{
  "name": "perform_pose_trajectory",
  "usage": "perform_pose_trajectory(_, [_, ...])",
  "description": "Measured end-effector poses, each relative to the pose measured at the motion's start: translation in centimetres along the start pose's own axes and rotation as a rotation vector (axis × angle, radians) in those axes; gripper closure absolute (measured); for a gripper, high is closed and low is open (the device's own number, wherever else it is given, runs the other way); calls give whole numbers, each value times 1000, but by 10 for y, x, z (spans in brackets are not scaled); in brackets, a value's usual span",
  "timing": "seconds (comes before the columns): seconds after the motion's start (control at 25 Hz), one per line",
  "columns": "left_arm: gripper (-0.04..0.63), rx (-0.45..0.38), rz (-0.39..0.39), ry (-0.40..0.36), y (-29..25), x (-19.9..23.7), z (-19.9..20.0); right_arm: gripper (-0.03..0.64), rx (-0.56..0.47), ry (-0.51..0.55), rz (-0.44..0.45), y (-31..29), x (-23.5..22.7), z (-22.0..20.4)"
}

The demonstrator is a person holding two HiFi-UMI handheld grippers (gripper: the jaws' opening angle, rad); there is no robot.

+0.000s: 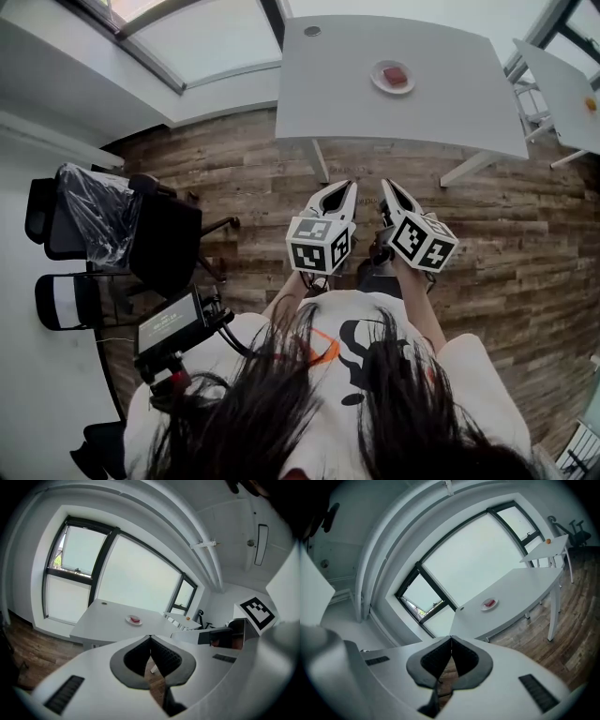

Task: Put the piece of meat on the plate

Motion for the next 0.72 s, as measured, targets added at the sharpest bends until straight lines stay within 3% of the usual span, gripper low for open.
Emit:
perform_pose_trajectory(0.24, [589,-11,-62,-17,57,27,-10,607,-42,15,-26,18,58,-51])
perform_pose_trajectory(0.72, [589,-24,-161,-65,125,26,-42,606,-115,46,-78,68,105,-110])
Point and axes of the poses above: the fingertips, and each gripper's own axes: y backward along the fingers, x to its left, z out of its top, the point moved 6 cm from there along y, backward along the fingers, and after that the axes turned 9 degrees about z, right-handed, at the moved point
